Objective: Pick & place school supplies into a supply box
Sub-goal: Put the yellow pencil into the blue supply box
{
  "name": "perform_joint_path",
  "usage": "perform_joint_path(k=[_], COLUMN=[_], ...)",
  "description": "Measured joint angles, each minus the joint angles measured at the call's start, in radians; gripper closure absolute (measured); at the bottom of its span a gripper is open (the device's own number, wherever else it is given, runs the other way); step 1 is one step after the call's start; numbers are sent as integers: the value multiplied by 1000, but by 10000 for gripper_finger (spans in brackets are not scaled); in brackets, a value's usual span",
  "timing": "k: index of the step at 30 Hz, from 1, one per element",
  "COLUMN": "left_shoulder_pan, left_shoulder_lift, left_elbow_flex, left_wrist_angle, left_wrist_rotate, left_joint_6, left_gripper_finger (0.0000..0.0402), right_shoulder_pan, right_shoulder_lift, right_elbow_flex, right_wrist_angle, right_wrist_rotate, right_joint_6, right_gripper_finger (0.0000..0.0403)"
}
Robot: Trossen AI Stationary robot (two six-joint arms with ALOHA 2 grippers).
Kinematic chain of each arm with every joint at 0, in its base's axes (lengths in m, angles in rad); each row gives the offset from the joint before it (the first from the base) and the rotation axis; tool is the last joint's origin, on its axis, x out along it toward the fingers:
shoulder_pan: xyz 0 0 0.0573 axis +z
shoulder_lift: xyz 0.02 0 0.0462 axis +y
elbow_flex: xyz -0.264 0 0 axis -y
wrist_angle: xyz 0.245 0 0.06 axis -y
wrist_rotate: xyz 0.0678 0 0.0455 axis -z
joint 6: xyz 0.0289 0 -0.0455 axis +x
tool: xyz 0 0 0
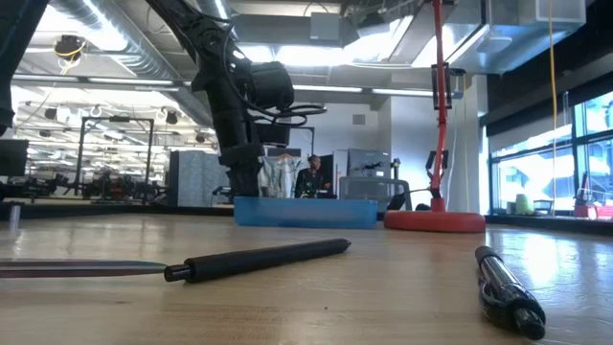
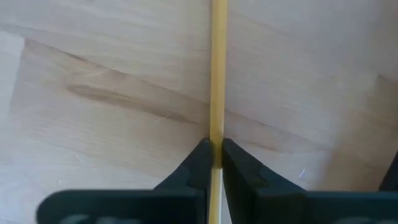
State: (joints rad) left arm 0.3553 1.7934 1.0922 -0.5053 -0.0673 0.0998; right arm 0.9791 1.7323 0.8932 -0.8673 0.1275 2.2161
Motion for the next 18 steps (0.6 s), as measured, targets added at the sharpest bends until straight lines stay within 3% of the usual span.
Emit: perform_joint_path(k=[9, 18], left_shoulder_pan=[-16, -81], left_shoulder_lift=[0, -16], left_elbow_flex=[146, 270], left_wrist_angle=[-83, -233], left_wrist_rotate=[22, 45], left_joint_6=[-7, 17], left_gripper_finger=[313, 314], right_shoulder_pan=[-51, -198], right_shoulder_lift=[2, 6], right_elbow_flex=[0, -5], right_wrist_angle=[-13, 83], right_wrist_rotate=[109, 343], right_joint_6=[-149, -511], right_gripper_finger=[376, 377])
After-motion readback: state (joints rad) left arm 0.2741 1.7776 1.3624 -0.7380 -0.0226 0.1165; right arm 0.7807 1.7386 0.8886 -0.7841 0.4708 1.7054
